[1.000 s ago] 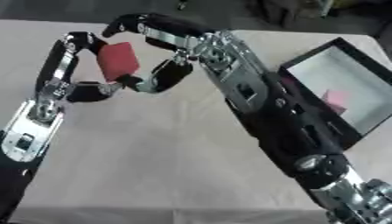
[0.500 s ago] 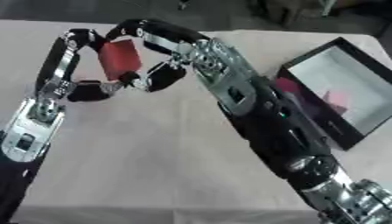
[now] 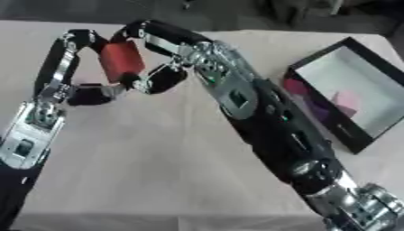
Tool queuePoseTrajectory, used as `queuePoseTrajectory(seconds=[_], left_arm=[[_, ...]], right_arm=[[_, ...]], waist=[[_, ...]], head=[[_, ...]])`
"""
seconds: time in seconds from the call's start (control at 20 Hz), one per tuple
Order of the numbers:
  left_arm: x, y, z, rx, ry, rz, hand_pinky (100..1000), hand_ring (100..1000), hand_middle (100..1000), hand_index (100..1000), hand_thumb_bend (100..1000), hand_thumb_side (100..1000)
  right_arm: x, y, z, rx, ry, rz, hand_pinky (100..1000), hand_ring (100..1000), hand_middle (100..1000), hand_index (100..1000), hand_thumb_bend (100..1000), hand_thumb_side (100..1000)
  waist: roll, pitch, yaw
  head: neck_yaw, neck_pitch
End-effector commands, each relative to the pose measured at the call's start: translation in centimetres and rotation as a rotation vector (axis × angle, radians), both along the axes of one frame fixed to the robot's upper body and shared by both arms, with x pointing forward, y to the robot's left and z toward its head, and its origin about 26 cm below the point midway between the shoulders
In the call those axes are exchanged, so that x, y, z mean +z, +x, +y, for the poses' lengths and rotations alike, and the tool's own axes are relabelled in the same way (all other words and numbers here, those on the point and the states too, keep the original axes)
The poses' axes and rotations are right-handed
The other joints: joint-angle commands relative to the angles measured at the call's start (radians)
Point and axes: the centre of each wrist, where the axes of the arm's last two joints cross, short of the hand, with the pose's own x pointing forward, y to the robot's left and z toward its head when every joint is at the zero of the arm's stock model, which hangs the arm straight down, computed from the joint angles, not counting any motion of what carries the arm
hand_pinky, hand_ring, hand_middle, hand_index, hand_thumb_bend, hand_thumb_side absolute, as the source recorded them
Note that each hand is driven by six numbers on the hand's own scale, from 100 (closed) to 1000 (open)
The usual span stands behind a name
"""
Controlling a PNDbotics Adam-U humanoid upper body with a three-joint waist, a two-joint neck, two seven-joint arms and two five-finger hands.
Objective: Pick up the objects with one hand, pass them to the other hand, and then place them into the box on the other side of the table.
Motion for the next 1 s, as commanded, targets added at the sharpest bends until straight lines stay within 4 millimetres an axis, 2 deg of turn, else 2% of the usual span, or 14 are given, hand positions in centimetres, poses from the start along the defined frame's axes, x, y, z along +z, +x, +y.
queuePoseTrajectory(seconds=[0.05,0.3,0.45,0.5,0.55,0.6,0.65,0.7,0.8,1.0], left_arm=[[1.25,-0.02,-0.50,-0.018,-0.002,-0.049,682,457,381,469,100,100],[1.20,0.00,-0.55,-0.011,-0.010,-0.055,682,456,380,470,100,100],[1.05,0.02,-0.52,-0.004,-0.016,-0.052,687,462,394,496,100,100],[1.03,0.04,-0.45,0.004,-0.019,-0.051,699,476,421,537,204,100],[1.00,0.07,-0.34,0.017,-0.026,-0.050,706,486,434,558,246,100],[0.95,0.12,-0.20,0.035,-0.034,-0.047,737,532,494,648,411,139],[0.88,0.17,-0.06,0.057,-0.039,-0.043,745,548,515,676,467,169],[0.81,0.22,0.05,0.079,-0.041,-0.040,757,575,550,726,588,255],[0.65,0.28,0.19,0.122,-0.040,-0.035,768,596,576,782,688,318],[0.44,0.39,0.33,0.178,-0.022,-0.021,768,601,584,815,739,382]], right_arm=[[0.67,0.05,0.13,-0.009,0.040,-0.005,941,854,601,675,112,100],[0.41,0.20,0.09,-0.024,0.084,0.041,941,799,534,604,100,100],[0.32,0.22,0.06,-0.026,0.098,0.061,943,795,525,594,100,100],[0.32,0.22,0.03,-0.027,0.101,0.066,942,792,520,589,100,100],[0.36,0.22,-0.02,-0.027,0.103,0.068,942,791,517,587,100,100],[0.42,0.22,-0.07,-0.028,0.104,0.070,941,787,511,582,100,100],[0.52,0.20,-0.12,-0.028,0.106,0.071,942,786,509,581,100,100],[0.64,0.15,-0.15,-0.027,0.108,0.072,942,785,506,578,100,100],[0.94,0.02,-0.24,-0.023,0.111,0.071,941,784,506,578,100,100],[1.31,-0.16,-0.46,-0.016,0.113,0.070,942,783,505,577,100,100]], waist=[[0.006,-0.012,0.001],[0.005,-0.012,0.000],[0.006,-0.012,-0.001],[0.006,-0.013,-0.001],[0.006,-0.013,-0.001],[0.006,-0.014,-0.003],[0.006,-0.014,-0.005],[0.007,-0.015,-0.006],[0.007,-0.015,-0.011],[0.008,-0.016,-0.014]], head=[[-0.001,0.004],[0.000,0.003],[0.001,0.003],[0.002,0.003],[0.002,0.003],[0.003,0.002],[0.004,0.001],[0.004,0.000],[0.004,-0.005],[0.002,-0.011]])
